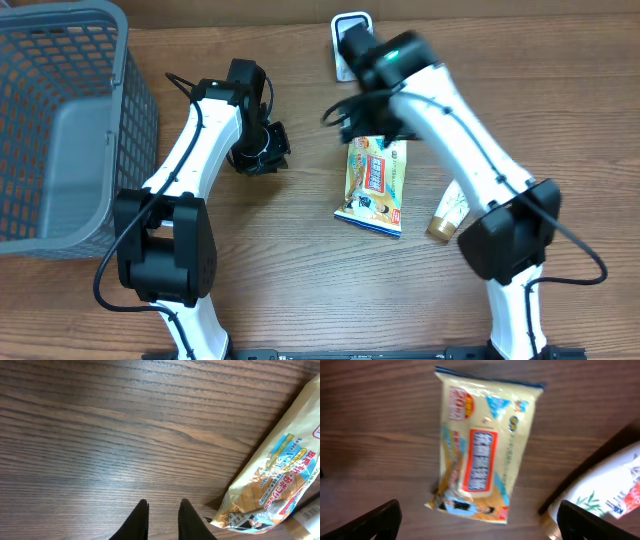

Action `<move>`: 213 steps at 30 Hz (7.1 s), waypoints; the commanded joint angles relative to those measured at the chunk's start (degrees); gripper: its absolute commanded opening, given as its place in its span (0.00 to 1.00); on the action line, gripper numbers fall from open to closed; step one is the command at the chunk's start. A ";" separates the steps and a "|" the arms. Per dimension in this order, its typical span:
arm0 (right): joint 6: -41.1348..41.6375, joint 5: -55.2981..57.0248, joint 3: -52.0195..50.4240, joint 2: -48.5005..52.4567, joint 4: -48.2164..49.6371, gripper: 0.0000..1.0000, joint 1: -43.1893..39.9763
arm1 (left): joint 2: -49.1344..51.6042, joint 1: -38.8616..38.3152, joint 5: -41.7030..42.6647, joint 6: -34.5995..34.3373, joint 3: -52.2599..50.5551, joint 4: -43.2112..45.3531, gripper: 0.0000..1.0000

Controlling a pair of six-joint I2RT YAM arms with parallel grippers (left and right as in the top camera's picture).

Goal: Scan the item barcode

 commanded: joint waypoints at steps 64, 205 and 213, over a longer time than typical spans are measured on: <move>24.81 -34.16 -56.43 1.46 58.49 0.80 -2.47 | 0.28 -7.19 3.06 -15.63 -16.63 20.92 0.04; -4.09 -26.03 -13.29 1.70 35.39 0.04 -68.65 | 0.26 0.61 3.04 -9.49 -5.79 8.46 1.00; 9.46 -2.32 -14.73 5.40 28.72 0.04 -62.29 | 0.26 0.61 3.04 -9.49 -5.79 8.46 1.00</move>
